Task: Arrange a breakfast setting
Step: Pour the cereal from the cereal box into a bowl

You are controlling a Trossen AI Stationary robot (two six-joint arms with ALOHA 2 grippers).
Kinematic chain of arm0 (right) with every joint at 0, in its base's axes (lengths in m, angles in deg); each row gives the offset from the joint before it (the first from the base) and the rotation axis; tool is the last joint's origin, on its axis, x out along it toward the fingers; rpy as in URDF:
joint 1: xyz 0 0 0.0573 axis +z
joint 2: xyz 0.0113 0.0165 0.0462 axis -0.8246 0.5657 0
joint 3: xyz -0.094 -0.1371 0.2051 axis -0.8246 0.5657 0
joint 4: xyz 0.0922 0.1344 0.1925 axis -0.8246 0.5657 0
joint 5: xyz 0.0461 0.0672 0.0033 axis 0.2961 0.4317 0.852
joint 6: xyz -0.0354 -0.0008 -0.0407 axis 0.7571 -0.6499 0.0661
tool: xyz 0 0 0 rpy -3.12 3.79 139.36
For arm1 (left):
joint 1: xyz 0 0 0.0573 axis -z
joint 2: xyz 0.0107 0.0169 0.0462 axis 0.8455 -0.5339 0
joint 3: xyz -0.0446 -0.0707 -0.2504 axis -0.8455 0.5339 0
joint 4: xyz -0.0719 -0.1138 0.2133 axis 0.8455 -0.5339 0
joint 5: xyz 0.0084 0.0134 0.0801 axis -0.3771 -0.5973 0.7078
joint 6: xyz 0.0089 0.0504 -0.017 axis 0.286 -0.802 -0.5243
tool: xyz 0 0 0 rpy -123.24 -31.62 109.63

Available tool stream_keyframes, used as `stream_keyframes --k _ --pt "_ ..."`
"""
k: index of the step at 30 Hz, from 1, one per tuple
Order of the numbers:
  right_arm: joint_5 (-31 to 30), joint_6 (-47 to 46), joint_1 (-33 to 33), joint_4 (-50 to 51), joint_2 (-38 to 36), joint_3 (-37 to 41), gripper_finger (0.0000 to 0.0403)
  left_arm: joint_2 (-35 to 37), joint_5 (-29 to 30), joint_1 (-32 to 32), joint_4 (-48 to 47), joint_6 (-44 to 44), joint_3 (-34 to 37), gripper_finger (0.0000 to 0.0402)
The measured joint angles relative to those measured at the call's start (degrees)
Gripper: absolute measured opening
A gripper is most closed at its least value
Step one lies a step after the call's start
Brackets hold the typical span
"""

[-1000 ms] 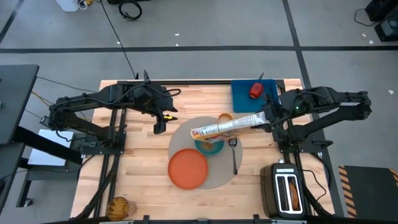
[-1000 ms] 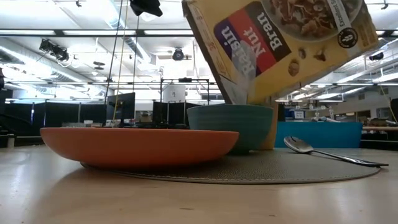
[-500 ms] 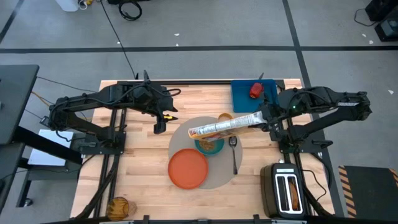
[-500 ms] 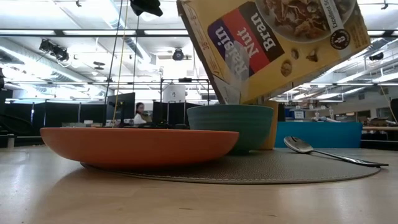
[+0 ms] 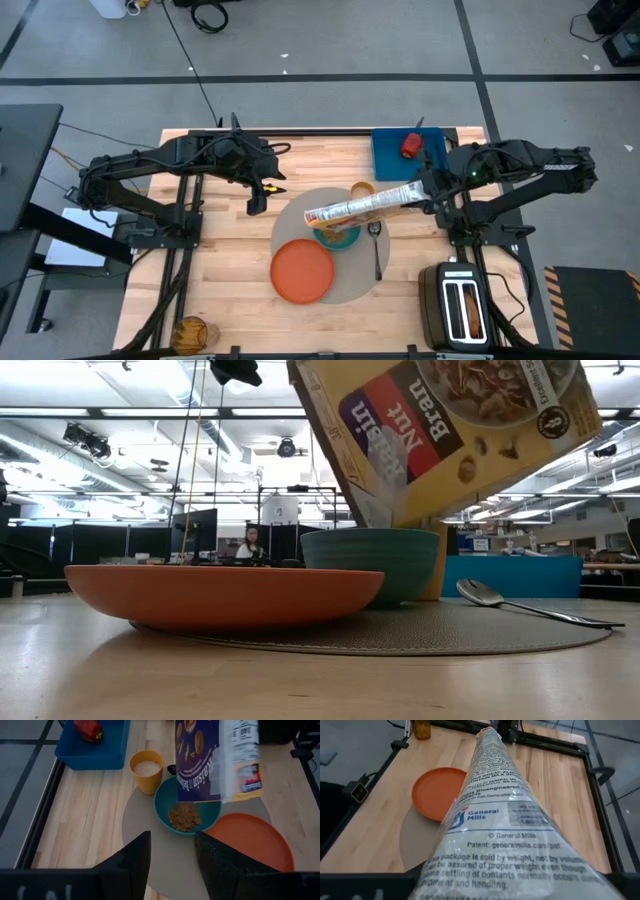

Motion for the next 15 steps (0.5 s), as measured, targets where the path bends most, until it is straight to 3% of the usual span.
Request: stream_keyframes --k 15 --pt "-0.8 0.3 0.4 1.6 -0.2 -1.6 0.0172 0.0 0.0 0.0 0.0 -0.4 0.0 0.0160"
